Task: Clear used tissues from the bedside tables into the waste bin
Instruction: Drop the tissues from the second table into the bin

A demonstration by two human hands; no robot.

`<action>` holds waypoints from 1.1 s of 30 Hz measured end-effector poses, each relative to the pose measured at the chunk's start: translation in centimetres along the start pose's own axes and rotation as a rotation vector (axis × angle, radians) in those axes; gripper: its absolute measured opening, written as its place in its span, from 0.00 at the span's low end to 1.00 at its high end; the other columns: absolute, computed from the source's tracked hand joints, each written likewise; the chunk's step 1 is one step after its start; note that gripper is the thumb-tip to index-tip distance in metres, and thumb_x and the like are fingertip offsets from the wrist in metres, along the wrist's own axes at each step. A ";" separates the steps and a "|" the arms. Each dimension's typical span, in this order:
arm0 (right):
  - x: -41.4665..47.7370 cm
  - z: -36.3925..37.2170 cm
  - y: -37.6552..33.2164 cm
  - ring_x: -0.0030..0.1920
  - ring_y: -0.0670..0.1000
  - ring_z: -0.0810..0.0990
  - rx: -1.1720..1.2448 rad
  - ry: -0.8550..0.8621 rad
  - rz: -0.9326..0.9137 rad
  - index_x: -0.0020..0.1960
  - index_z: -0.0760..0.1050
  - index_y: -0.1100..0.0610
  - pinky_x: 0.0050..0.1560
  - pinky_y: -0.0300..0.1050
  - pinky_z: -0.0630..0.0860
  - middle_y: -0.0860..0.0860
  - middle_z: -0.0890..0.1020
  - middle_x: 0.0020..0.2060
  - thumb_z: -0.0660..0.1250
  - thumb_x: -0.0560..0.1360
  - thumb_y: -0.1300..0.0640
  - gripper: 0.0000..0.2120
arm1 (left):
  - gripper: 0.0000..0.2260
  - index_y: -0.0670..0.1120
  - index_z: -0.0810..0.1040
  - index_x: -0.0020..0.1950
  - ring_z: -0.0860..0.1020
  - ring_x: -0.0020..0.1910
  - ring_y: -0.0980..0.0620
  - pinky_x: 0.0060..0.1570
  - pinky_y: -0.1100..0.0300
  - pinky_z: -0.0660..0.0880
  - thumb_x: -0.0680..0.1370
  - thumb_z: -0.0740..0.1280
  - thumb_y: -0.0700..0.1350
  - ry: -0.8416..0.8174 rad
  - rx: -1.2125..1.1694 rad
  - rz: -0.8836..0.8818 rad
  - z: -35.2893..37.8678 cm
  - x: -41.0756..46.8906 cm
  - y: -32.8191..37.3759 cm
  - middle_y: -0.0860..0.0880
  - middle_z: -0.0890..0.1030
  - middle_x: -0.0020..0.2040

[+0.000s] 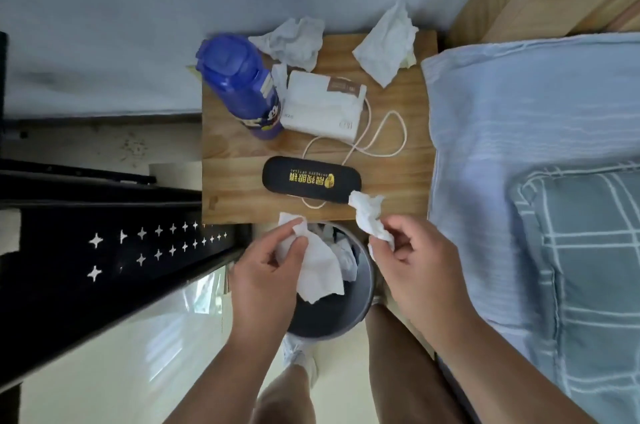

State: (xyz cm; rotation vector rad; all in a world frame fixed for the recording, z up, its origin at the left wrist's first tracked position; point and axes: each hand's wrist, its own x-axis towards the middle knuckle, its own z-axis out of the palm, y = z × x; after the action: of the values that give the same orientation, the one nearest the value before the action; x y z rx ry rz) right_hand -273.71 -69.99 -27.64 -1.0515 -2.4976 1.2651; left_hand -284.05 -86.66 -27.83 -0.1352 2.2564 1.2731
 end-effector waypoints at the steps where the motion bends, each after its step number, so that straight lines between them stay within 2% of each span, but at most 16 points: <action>1: -1.4 1.1 0.9 0.35 0.45 0.80 -0.032 -0.057 0.030 0.50 0.81 0.50 0.36 0.31 0.72 0.45 0.82 0.39 0.75 0.75 0.60 0.08 | 0.23 0.78 0.80 0.52 0.83 0.49 0.68 0.50 0.71 0.78 0.79 0.76 0.45 -0.010 -0.016 -0.053 0.0 -0.4 -1.8 0.70 0.85 0.50; 4: -4.6 4.4 3.8 0.39 0.44 0.79 -0.134 -0.187 0.134 0.53 0.83 0.53 0.39 0.32 0.70 0.44 0.83 0.41 0.73 0.77 0.58 0.06 | 0.26 0.66 0.76 0.72 0.81 0.55 0.68 0.56 0.67 0.77 0.80 0.76 0.43 -0.032 -0.043 -0.184 0.1 -0.8 -7.6 0.69 0.81 0.56; 5: -5.3 5.5 4.8 0.40 0.45 0.80 -0.164 -0.207 0.151 0.54 0.84 0.53 0.40 0.33 0.71 0.45 0.84 0.43 0.73 0.77 0.58 0.07 | 0.25 0.61 0.76 0.74 0.82 0.56 0.65 0.55 0.65 0.77 0.80 0.76 0.44 -0.026 -0.013 -0.218 0.1 -0.7 -9.4 0.66 0.82 0.56; 7: -6.0 7.7 6.7 0.40 0.45 0.79 -0.183 -0.252 0.201 0.55 0.84 0.54 0.39 0.28 0.68 0.47 0.86 0.44 0.72 0.78 0.59 0.07 | 0.21 0.55 0.80 0.72 0.83 0.56 0.55 0.51 0.64 0.77 0.79 0.76 0.45 -0.007 0.073 -0.261 0.2 -0.1 -12.8 0.60 0.84 0.57; 10: -6.5 11.0 9.6 0.36 0.45 0.79 -0.222 -0.341 0.272 0.51 0.83 0.57 0.36 0.30 0.73 0.50 0.85 0.39 0.69 0.78 0.61 0.05 | 0.13 0.52 0.86 0.62 0.85 0.53 0.50 0.43 0.63 0.76 0.78 0.76 0.45 0.016 0.096 -0.358 0.9 0.8 -17.0 0.58 0.87 0.50; 12: -6.4 12.8 11.2 0.39 0.52 0.83 -0.258 -0.386 0.323 0.51 0.83 0.59 0.43 0.47 0.81 0.53 0.86 0.40 0.67 0.77 0.61 0.06 | 0.08 0.51 0.87 0.57 0.85 0.51 0.50 0.40 0.62 0.75 0.78 0.75 0.45 0.016 0.099 -0.407 1.5 1.5 -18.9 0.58 0.87 0.47; 14: -6.2 14.2 12.6 0.42 0.56 0.84 -0.278 -0.415 0.336 0.50 0.82 0.59 0.44 0.50 0.81 0.54 0.86 0.40 0.67 0.77 0.60 0.06 | 0.06 0.53 0.85 0.55 0.85 0.50 0.51 0.41 0.61 0.76 0.79 0.75 0.45 0.006 0.103 -0.443 2.1 2.0 -20.3 0.56 0.87 0.48; 15: -6.1 14.7 13.2 0.44 0.56 0.85 -0.287 -0.435 0.341 0.52 0.82 0.58 0.44 0.48 0.80 0.53 0.86 0.41 0.68 0.77 0.58 0.06 | 0.06 0.52 0.85 0.56 0.85 0.50 0.49 0.43 0.59 0.79 0.79 0.75 0.45 0.000 0.107 -0.463 2.3 2.3 -20.7 0.53 0.87 0.50; 17: -5.8 15.2 13.9 0.50 0.56 0.85 -0.307 -0.498 0.371 0.61 0.80 0.57 0.48 0.45 0.77 0.53 0.87 0.48 0.71 0.76 0.54 0.14 | 0.11 0.50 0.84 0.61 0.85 0.50 0.45 0.49 0.51 0.84 0.79 0.75 0.45 -0.020 0.069 -0.527 3.0 2.7 -21.1 0.49 0.87 0.52; 19: -5.6 15.2 14.0 0.55 0.56 0.84 -0.323 -0.544 0.391 0.64 0.79 0.57 0.51 0.45 0.77 0.54 0.86 0.53 0.72 0.75 0.53 0.19 | 0.16 0.50 0.83 0.65 0.85 0.44 0.47 0.45 0.51 0.87 0.78 0.76 0.46 -0.038 0.048 -0.564 3.2 2.8 -20.7 0.51 0.86 0.49; 21: -5.4 14.6 13.5 0.57 0.55 0.84 -0.302 -0.543 0.416 0.65 0.79 0.56 0.54 0.46 0.78 0.53 0.85 0.55 0.71 0.76 0.52 0.19 | 0.19 0.51 0.81 0.69 0.84 0.45 0.46 0.52 0.47 0.86 0.78 0.74 0.48 -0.053 0.111 -0.533 3.0 2.7 -19.9 0.55 0.83 0.48; 24: -4.9 12.4 11.1 0.59 0.51 0.84 -0.265 -0.503 0.396 0.67 0.79 0.51 0.54 0.41 0.76 0.49 0.86 0.59 0.71 0.77 0.50 0.20 | 0.18 0.52 0.81 0.70 0.85 0.55 0.42 0.60 0.42 0.82 0.80 0.71 0.52 -0.065 0.201 -0.440 2.1 2.1 -17.7 0.54 0.85 0.54; 27: -3.2 9.0 7.2 0.52 0.45 0.84 -0.167 -0.425 0.322 0.63 0.80 0.45 0.52 0.43 0.78 0.42 0.86 0.52 0.70 0.77 0.47 0.15 | 0.06 0.59 0.83 0.57 0.84 0.54 0.50 0.60 0.41 0.82 0.82 0.71 0.52 0.005 0.077 -0.357 1.0 1.7 -13.8 0.61 0.85 0.49; 28: -2.4 7.7 5.6 0.49 0.41 0.83 -0.104 -0.397 0.305 0.60 0.80 0.43 0.49 0.42 0.79 0.40 0.85 0.49 0.71 0.77 0.46 0.12 | 0.03 0.60 0.83 0.53 0.84 0.52 0.53 0.59 0.43 0.83 0.82 0.71 0.51 0.034 0.027 -0.313 0.7 1.8 -12.2 0.60 0.86 0.47; 30: -0.2 5.2 2.2 0.46 0.37 0.83 -0.012 -0.328 0.241 0.56 0.80 0.42 0.47 0.37 0.79 0.38 0.84 0.45 0.71 0.76 0.45 0.09 | 0.05 0.59 0.85 0.48 0.85 0.48 0.57 0.54 0.47 0.83 0.82 0.70 0.52 0.088 -0.081 -0.210 -0.3 2.2 -8.9 0.58 0.87 0.45; 33: 4.0 1.9 -2.5 0.47 0.35 0.82 0.034 -0.244 0.146 0.53 0.81 0.42 0.42 0.28 0.75 0.38 0.84 0.42 0.71 0.75 0.46 0.07 | 0.10 0.55 0.85 0.45 0.83 0.38 0.58 0.40 0.61 0.81 0.84 0.68 0.52 0.183 -0.196 -0.088 -2.0 3.7 -3.5 0.59 0.87 0.41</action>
State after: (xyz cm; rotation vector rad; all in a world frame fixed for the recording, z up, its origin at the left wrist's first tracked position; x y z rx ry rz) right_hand -278.77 -69.65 -27.63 -1.1528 -2.6018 1.5586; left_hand -286.83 -89.53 -31.53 -0.4341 2.2429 1.4851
